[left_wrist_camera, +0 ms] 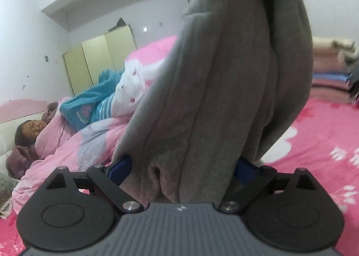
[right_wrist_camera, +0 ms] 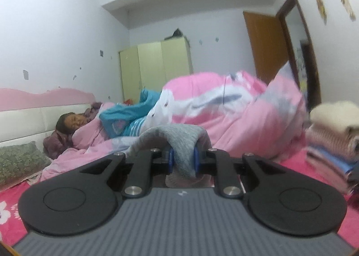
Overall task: Fold clothes
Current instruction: 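Grasp the grey garment with the right tool and lift it up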
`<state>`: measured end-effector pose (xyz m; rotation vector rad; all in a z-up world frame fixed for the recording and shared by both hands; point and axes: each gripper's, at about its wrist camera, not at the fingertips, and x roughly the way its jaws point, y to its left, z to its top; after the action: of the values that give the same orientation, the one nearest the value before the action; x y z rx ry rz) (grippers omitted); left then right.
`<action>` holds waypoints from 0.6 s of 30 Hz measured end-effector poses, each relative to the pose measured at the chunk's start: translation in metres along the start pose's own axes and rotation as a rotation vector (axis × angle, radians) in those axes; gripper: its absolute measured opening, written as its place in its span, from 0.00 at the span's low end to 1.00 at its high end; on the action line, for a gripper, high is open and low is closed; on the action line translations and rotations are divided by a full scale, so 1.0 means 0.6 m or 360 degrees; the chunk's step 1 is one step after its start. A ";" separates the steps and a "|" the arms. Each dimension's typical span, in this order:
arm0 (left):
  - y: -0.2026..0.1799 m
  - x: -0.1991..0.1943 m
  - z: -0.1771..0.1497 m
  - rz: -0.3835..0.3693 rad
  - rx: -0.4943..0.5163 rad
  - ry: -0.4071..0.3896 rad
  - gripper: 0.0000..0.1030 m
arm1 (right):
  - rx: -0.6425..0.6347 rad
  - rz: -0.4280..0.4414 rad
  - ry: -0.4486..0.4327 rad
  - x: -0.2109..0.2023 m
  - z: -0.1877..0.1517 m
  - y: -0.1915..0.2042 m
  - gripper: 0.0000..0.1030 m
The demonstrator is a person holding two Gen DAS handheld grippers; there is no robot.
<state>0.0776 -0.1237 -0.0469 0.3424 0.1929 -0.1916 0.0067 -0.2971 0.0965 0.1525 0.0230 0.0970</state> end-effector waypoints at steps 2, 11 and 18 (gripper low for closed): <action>0.009 -0.020 0.008 -0.0064 -0.0055 -0.0011 0.62 | 0.0005 -0.0019 -0.0016 -0.011 0.008 -0.005 0.14; 0.016 -0.129 0.078 -0.0337 -0.0030 -0.0114 0.06 | -0.0067 -0.0278 -0.0136 -0.070 0.016 -0.056 0.14; -0.023 -0.266 0.206 -0.0730 0.0029 -0.0553 0.05 | -0.0151 -0.0647 -0.0499 -0.175 0.104 -0.137 0.13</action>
<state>-0.0599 -0.1554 0.0980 0.2739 -0.0778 -0.7005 -0.0879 -0.3978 0.1470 0.0646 -0.2622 -0.3318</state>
